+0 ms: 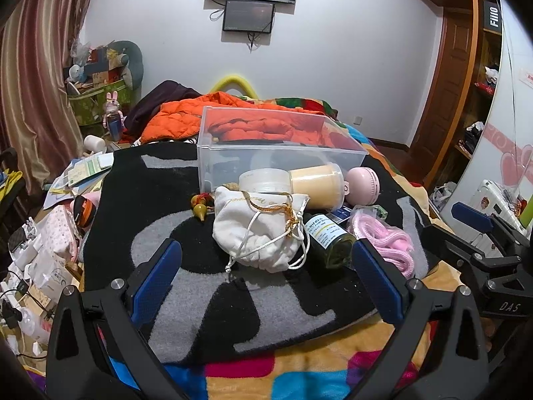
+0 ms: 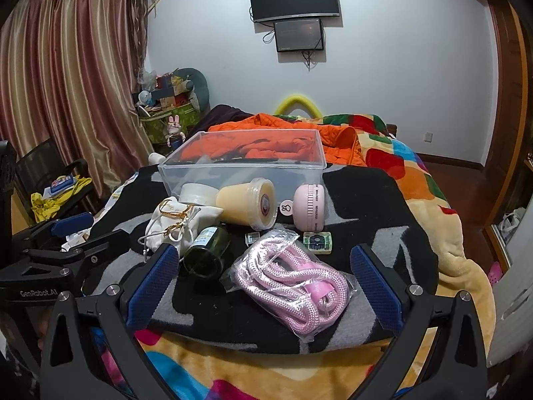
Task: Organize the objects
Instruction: 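Move left tool toward white pouch while right tool moves toward bagged pink rope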
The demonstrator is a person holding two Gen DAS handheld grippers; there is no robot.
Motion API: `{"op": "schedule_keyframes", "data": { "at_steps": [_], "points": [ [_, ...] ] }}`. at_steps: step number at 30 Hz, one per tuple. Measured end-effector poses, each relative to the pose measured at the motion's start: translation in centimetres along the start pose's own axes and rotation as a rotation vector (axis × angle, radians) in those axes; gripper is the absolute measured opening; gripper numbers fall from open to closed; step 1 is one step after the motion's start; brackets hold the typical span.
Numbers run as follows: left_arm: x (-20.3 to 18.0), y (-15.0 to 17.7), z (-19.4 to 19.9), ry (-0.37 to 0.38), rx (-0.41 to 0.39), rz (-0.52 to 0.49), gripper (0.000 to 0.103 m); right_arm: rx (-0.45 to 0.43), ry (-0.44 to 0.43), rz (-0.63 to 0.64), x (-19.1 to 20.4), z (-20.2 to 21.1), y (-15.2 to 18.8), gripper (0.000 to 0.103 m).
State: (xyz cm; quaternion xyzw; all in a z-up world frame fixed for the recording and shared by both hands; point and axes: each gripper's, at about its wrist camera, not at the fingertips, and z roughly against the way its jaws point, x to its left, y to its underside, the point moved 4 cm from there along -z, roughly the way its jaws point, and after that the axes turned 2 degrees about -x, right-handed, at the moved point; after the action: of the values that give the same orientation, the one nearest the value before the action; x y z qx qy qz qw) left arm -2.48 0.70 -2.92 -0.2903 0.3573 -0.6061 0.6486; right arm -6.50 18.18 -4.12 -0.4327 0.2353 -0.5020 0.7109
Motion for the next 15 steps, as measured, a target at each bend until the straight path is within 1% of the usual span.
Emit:
{"op": "schedule_keyframes", "data": {
  "at_steps": [15],
  "points": [
    [-0.01,0.07,-0.46,-0.002,0.007,0.003,0.103,0.011,-0.016,-0.004,0.23,-0.19,0.21,0.103]
  ]
}}
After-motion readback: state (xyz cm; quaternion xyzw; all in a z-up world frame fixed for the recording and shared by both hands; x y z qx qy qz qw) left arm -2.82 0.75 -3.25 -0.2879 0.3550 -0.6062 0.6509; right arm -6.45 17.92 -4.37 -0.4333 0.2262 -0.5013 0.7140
